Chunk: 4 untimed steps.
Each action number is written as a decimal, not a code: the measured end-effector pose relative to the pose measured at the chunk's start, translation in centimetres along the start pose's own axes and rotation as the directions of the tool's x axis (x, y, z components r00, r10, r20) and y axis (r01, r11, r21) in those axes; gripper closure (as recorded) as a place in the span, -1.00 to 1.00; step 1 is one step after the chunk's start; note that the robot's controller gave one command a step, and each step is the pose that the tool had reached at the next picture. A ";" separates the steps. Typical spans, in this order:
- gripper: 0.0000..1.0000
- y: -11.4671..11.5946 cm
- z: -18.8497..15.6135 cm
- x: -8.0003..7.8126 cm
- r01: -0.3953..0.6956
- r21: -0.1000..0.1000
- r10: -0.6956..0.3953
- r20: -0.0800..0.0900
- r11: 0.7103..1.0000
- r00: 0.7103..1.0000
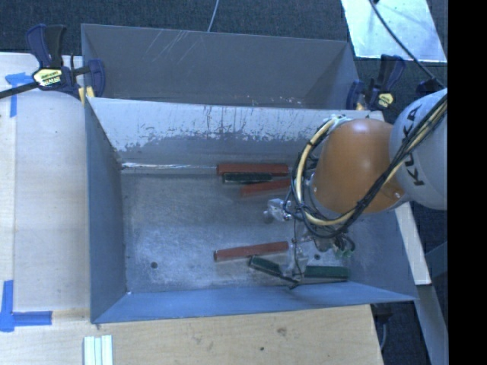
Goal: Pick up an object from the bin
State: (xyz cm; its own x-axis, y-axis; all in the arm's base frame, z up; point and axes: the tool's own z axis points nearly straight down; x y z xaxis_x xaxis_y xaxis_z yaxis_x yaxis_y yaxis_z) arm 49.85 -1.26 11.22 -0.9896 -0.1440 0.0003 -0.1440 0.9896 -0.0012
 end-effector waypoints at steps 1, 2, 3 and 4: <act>-1.00 2.5 -0.2 0.6 -0.359 -0.001 0.359 -0.003 0.933 0.933; -1.00 1.3 4.0 1.0 -0.230 -0.001 0.230 0.002 0.973 0.973; 1.00 3.3 4.2 1.1 -0.466 -0.002 0.466 0.002 0.885 0.885; 1.00 3.3 4.2 1.1 -0.466 -0.002 0.466 0.002 0.885 0.885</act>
Offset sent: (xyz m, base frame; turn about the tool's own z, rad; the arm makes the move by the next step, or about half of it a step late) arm -0.0126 0.0104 -0.0422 0.2324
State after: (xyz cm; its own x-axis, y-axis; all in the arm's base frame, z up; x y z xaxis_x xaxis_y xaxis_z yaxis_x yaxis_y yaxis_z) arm 48.33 1.83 7.04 -0.9428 0.3334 -0.0026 0.3334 0.9428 0.0013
